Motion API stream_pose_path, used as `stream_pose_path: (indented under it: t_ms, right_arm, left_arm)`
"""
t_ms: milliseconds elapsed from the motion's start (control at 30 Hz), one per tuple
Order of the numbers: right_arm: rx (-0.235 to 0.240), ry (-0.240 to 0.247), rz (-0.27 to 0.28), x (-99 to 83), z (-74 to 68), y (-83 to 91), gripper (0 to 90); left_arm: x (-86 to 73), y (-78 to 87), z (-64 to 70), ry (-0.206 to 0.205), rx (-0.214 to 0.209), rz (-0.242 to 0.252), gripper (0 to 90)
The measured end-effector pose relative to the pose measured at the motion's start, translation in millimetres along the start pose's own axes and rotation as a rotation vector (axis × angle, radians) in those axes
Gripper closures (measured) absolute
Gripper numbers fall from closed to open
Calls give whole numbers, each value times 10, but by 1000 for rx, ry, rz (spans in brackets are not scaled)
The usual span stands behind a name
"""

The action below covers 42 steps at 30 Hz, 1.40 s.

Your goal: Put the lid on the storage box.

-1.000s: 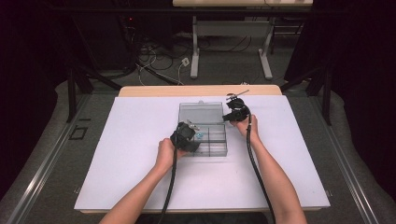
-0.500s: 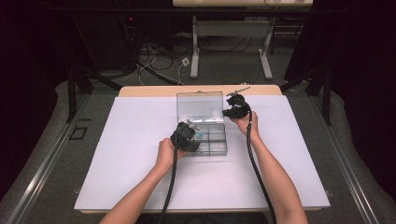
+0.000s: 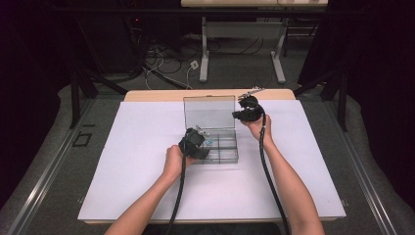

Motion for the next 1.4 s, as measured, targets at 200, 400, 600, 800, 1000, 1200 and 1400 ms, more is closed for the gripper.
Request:
stream_pose_path:
  t_ms: [200, 400, 600, 800, 1000, 1200, 1400]
  right_arm:
    - [13, 4, 22, 22, -30, 48, 900]
    - [26, 14, 27, 28, -54, 92, 900]
    - [22, 27, 25, 20, -68, 110, 900]
    - [25, 25, 29, 14, -73, 114, 900]
    - [29, 29, 27, 8, -91, 132, 900]
    - [34, 37, 22, -1, -101, 149, 900]
    - [27, 52, 17, 7, -110, 181, 900]
  left_arm:
    - [0, -1, 0, 0, -6, -1, 534]
    - [15, -2, -26, -18, -39, -20, 520]
    - [159, 276, -135, 16, -69, 52, 202]
    - [399, 698, -433, 35, 17, 122, 0]
    - [598, 890, -742, 41, 51, 171, 121]
    - [713, 952, -868, 32, 82, 176, 413]
    - [731, 980, -847, 2, 54, 167, 631]
Point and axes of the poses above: each handheld gripper's, and its own axes: y roughly backward along the jaws, x roughly out of its top, z roughly to its right, the point moved 4 cm from there along -y, roughly forward along the jaws, and after that the axes turned 4 degrees about y, right-handed, at the moved point
